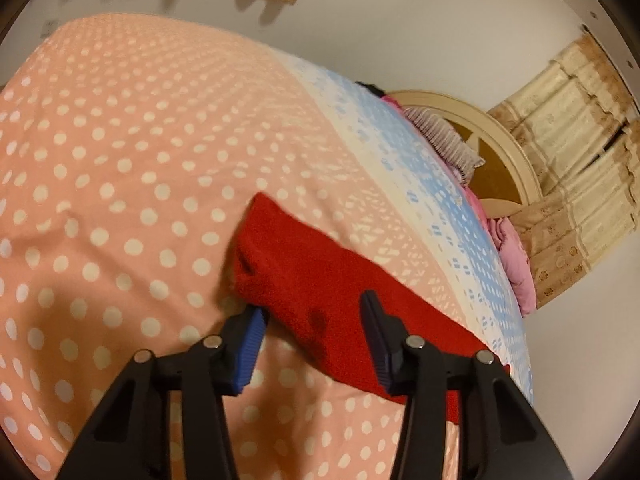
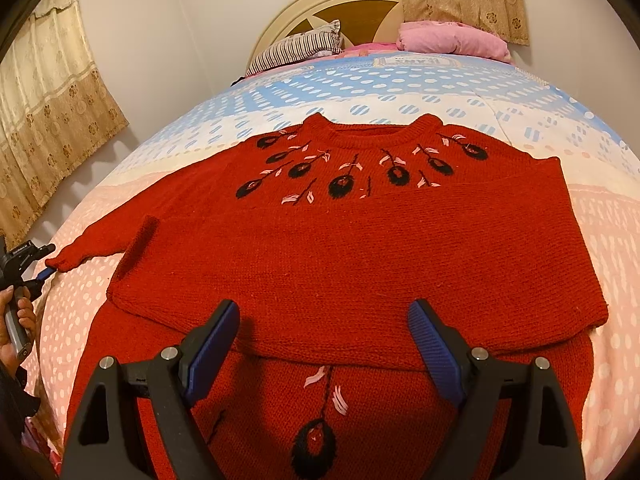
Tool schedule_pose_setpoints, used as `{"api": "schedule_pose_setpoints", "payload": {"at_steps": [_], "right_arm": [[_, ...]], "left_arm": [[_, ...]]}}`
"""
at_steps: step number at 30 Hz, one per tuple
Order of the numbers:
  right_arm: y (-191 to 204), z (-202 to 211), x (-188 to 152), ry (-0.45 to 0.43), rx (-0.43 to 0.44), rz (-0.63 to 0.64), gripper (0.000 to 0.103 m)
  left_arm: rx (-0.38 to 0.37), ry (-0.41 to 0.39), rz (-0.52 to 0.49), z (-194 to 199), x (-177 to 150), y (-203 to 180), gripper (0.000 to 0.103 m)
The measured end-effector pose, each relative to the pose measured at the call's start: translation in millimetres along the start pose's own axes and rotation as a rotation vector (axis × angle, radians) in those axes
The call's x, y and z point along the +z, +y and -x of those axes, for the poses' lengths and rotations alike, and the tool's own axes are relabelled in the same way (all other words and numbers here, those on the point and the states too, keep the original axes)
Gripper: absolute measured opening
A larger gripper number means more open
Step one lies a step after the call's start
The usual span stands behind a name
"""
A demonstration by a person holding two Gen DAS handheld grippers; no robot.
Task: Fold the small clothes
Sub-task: 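Move the left tool to the other sleeve cuff and grasp it, then lift the sleeve with the left tool and fold it across the body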
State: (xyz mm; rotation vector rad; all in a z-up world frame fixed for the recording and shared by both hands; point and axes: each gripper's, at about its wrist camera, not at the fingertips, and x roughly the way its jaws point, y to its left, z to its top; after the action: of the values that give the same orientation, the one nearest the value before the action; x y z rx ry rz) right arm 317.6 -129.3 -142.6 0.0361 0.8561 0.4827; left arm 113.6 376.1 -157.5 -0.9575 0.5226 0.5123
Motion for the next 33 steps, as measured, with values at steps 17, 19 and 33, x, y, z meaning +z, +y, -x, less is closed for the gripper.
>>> {"api": "schedule_pose_setpoints", "payload": {"at_steps": [17,19,33], "right_arm": [[0.3,0.2,0.3,-0.002,0.0,-0.002,0.087],[0.3,0.2,0.6,-0.003,0.001,-0.005,0.087],[-1.5,1.4,-0.5,-0.014,0.019,-0.026,0.087]], "left_arm": [[-0.053,-0.038,-0.121,10.7,8.1,-28.4,0.009],[-0.06,-0.045,-0.154,12.8,8.3,-38.7,0.007],[-0.196,-0.041,-0.265,31.2,3.3,-112.4,0.007]]}}
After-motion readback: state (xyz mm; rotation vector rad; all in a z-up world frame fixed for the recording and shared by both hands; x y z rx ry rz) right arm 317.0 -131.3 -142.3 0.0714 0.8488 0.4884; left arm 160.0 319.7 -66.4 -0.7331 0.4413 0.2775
